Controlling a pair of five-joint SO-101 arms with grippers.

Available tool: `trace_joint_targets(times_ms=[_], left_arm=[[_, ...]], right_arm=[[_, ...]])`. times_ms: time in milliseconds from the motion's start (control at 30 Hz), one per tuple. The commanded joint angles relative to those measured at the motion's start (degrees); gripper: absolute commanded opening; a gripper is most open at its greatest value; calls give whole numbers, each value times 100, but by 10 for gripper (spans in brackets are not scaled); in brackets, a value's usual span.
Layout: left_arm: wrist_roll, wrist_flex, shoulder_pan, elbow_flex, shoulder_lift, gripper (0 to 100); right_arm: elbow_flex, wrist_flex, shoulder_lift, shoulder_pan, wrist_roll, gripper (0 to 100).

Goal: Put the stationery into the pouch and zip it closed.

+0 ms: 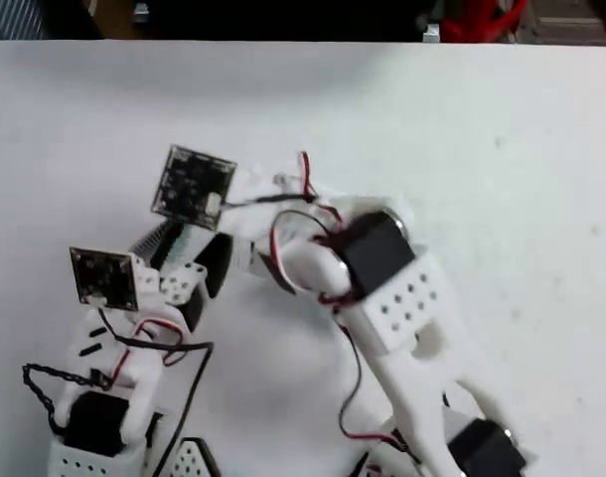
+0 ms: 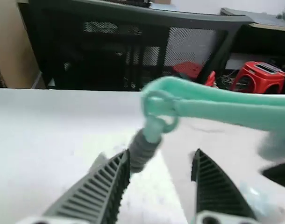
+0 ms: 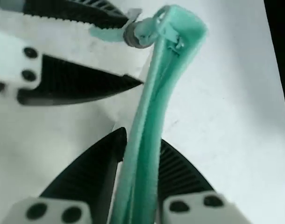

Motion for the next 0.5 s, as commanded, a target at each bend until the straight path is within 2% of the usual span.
trace_joint_targets(times_ms=[0, 67, 133, 200, 267, 333, 467], left_arm=[[53, -334, -242, 26, 31, 213], [35, -325, -233, 26, 31, 181], [18, -360, -233, 26, 31, 93], [-334, -360, -189, -35, 22, 14], [-721, -334, 48, -44, 22, 33], [-782, -308, 259, -26, 22, 21], [-774, -316, 101, -9, 22, 22]], right_arm=[[369, 13, -875, -347, -44, 20], [580, 13, -1103, -409, -44, 20], [756, 13, -1235, -409, -44, 20], [870, 4, -1314, -409, -44, 20], [923, 22, -1385, -409, -35, 20], [941, 22, -1402, -409, -35, 20], [967, 136, -1569, -382, -26, 20]])
